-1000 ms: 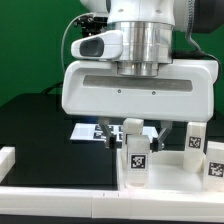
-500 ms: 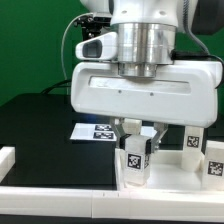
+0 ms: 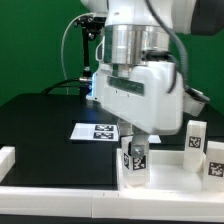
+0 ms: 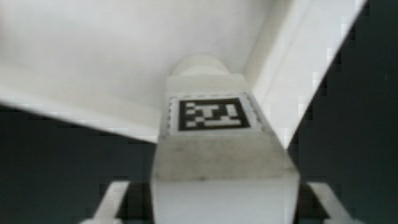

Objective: Assemble square table

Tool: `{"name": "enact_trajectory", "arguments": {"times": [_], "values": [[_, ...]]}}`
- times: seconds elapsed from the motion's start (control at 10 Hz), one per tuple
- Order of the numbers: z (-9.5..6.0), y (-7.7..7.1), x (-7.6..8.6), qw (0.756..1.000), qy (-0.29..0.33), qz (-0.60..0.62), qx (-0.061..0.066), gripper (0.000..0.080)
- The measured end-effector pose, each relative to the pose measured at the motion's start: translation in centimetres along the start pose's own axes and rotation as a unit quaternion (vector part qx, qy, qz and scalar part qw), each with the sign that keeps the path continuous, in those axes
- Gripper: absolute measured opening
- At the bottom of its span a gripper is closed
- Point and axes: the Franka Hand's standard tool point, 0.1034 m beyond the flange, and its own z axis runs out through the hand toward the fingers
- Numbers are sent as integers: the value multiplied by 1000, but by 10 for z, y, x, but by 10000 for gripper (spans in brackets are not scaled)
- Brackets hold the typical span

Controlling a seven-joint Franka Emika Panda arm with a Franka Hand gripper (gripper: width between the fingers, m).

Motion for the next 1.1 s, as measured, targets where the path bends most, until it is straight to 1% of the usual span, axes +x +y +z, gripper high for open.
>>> {"name": "enact_trajectory", "arguments": {"times": [0.1, 0.2, 0.3, 0.4, 0.5, 0.6, 0.7, 0.8, 0.9, 1.0, 1.1], "values": [[0, 1, -3, 998, -4, 60, 1, 288], [0, 2, -5, 995, -4, 102, 6, 288], [0, 3, -5, 991, -2, 131, 5, 297], [1, 3, -5, 991, -2, 131, 5, 297], [0, 2, -6, 994, 0, 111, 5, 474], [-2, 0, -10, 999, 4, 46, 5, 474], [-4, -4, -15, 1000, 7, -14, 6, 616], [-4, -7, -19, 996, 14, -92, 11, 641], [-4, -9, -24, 991, 16, -134, 16, 641], [-5, -7, -26, 989, 17, -149, 18, 648], [-5, -6, -24, 983, 19, -181, 17, 648]]}}
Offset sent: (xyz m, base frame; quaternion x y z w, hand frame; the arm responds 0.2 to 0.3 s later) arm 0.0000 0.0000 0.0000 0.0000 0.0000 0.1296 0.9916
